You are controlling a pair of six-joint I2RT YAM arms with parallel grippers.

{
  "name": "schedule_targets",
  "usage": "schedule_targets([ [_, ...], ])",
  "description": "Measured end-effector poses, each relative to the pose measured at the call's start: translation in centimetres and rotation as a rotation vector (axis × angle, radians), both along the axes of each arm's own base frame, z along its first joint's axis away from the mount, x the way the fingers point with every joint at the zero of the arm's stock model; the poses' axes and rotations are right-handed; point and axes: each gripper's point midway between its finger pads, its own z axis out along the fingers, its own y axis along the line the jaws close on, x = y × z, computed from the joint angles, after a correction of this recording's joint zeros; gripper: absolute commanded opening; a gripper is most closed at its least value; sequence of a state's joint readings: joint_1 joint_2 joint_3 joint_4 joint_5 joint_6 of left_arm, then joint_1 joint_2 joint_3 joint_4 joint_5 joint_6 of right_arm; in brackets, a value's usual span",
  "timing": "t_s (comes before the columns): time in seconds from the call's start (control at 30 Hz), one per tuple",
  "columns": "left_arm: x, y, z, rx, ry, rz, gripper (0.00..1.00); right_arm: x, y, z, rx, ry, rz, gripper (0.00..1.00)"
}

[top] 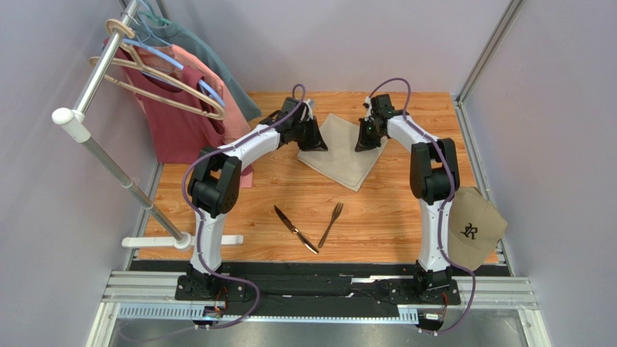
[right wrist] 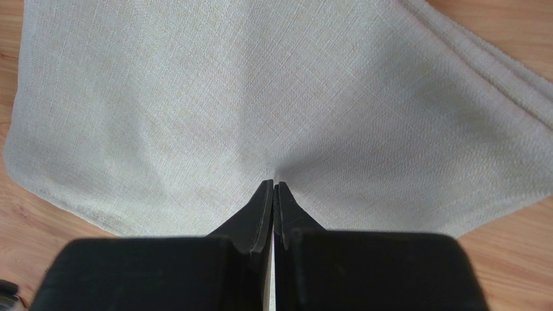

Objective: Fold the napkin into a case and place the utensils inside
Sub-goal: Move the lower triangle-folded napkin to the center of the board.

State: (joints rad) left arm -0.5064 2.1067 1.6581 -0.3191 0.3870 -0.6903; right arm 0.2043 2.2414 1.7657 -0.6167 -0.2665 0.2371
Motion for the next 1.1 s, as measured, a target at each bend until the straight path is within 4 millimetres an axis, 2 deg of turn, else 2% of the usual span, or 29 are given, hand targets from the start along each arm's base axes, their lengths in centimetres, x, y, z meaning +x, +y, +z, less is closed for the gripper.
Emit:
schedule_targets([
  [0.13, 2.1, 1.0, 0.6, -0.009, -0.030, 0.022, 0.11, -1.4, 0.9, 1.5, 0.006, -0.004, 0.012, 0.08],
  [0.2, 2.9, 1.4, -0.1, -0.002, -0.024, 0.030, 0.11, -2.4, 1.8, 2.6, 0.035, -0.006, 0.024, 0.08],
  [0.3, 3.8, 1.9, -2.3, 0.028, 0.010, 0.038, 0.09, -3.0, 3.2, 3.6, 0.086, -0.016, 0.038, 0.08],
  [0.37, 3.8, 2.3, -3.8, 0.057, 0.038, 0.040, 0.09, -3.2, 3.8, 3.3, 0.104, -0.015, 0.044, 0.08],
  [0.5, 3.2, 3.8, -6.5, 0.127, 0.106, 0.058, 0.08, -4.7, 3.4, 0.9, 0.097, 0.043, 0.027, 0.08],
  [0.63, 2.6, 4.7, -7.8, 0.173, 0.151, 0.065, 0.08, -6.2, 2.8, -1.0, 0.078, 0.091, 0.010, 0.09],
  [0.77, 2.2, 5.1, -8.0, 0.189, 0.165, 0.061, 0.09, -6.8, 2.7, -1.1, 0.079, 0.066, 0.004, 0.09],
  [0.9, 1.2, 5.6, -8.0, 0.208, 0.167, 0.046, 0.13, -9.4, 2.9, -1.1, 0.056, 0.073, 0.021, 0.11],
  [0.97, 0.4, 6.5, -7.9, 0.246, 0.169, 0.045, 0.19, -11.0, 3.3, -1.1, 0.036, 0.089, 0.040, 0.13],
  [1.1, 0.3, 8.3, -5.9, 0.315, 0.125, 0.057, 0.29, -13.2, 4.4, -0.7, 0.001, 0.116, 0.079, 0.34],
])
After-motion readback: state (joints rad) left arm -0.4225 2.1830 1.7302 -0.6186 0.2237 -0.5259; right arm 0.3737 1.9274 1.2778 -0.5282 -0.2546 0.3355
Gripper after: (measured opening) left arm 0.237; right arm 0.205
